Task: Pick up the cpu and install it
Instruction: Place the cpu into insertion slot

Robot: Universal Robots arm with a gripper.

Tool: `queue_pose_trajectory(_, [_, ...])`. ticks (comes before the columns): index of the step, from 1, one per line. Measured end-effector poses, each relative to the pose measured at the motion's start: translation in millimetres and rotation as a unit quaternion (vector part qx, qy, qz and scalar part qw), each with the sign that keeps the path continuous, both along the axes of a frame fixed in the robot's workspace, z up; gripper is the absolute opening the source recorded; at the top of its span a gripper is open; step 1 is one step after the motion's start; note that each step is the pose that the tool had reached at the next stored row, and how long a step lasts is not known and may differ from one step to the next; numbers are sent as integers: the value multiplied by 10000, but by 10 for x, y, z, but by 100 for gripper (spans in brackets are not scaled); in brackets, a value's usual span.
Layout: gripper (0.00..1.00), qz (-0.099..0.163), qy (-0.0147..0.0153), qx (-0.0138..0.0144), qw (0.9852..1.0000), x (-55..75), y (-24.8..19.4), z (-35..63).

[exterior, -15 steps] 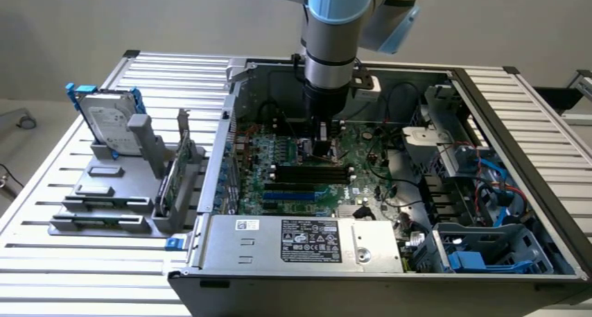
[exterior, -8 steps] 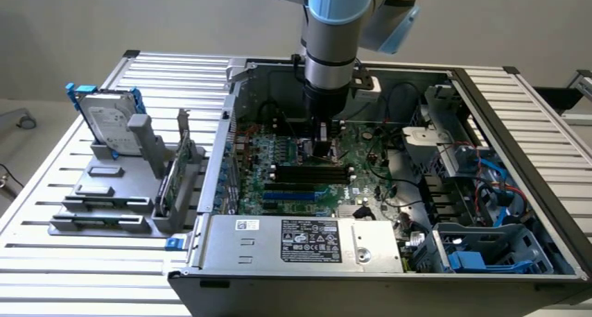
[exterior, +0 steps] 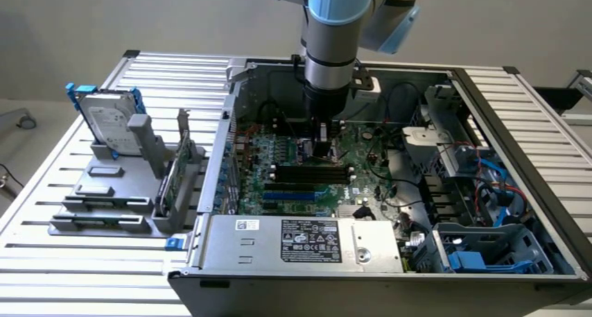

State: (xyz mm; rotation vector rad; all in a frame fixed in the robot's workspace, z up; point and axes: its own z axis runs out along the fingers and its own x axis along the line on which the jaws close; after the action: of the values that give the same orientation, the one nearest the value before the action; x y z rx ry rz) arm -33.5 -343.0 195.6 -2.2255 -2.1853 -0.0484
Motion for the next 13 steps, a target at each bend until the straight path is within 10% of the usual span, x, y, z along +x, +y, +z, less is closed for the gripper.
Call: queue_pose_trajectory(13, [55,0,0,0,10000,0,1,-3])
